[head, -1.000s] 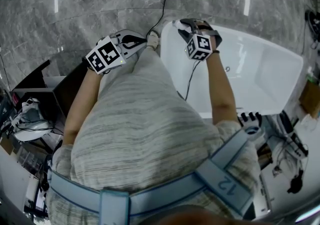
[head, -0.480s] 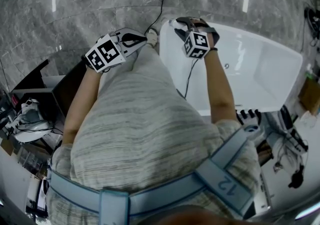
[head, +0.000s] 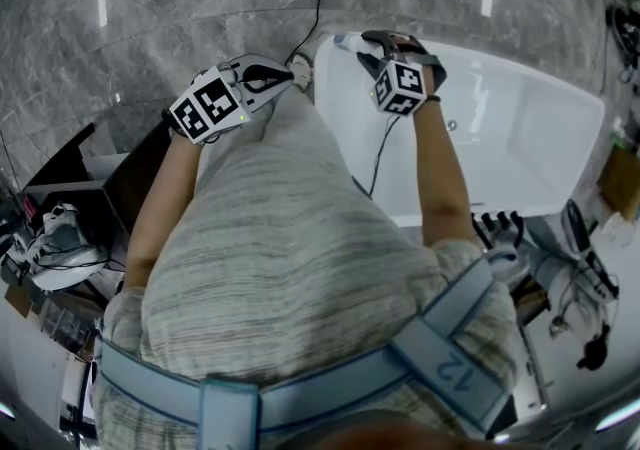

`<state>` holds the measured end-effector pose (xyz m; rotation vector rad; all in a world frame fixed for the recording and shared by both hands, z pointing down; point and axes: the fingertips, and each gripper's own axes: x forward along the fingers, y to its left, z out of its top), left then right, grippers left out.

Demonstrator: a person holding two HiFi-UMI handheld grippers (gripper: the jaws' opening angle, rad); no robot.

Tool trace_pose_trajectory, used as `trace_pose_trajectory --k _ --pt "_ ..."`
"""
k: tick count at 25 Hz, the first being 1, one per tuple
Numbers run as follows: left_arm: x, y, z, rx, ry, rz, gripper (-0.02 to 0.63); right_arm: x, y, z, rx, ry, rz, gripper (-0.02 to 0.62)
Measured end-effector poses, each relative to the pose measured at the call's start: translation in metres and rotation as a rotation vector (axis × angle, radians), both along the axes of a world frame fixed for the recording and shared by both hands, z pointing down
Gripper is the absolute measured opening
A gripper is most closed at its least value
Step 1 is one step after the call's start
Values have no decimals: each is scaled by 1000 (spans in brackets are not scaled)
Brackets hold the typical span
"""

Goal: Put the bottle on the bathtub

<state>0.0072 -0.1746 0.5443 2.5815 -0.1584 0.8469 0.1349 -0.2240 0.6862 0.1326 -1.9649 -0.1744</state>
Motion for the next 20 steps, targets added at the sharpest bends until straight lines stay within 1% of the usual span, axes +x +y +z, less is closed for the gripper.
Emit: trace_pose_trajectory --k 6,12,17,20 --pt "6 0 1 -3 2 14 5 10 -6 -2 16 0 81 155" --pt "15 0 1 -5 3 24 5 35 -19 -1 46 30 142 155" --pt "19 0 3 -12 2 35 5 35 -18 -1 44 18 152 155" --pt "19 1 3 -11 4 35 5 32 -18 -1 68 14 161 155"
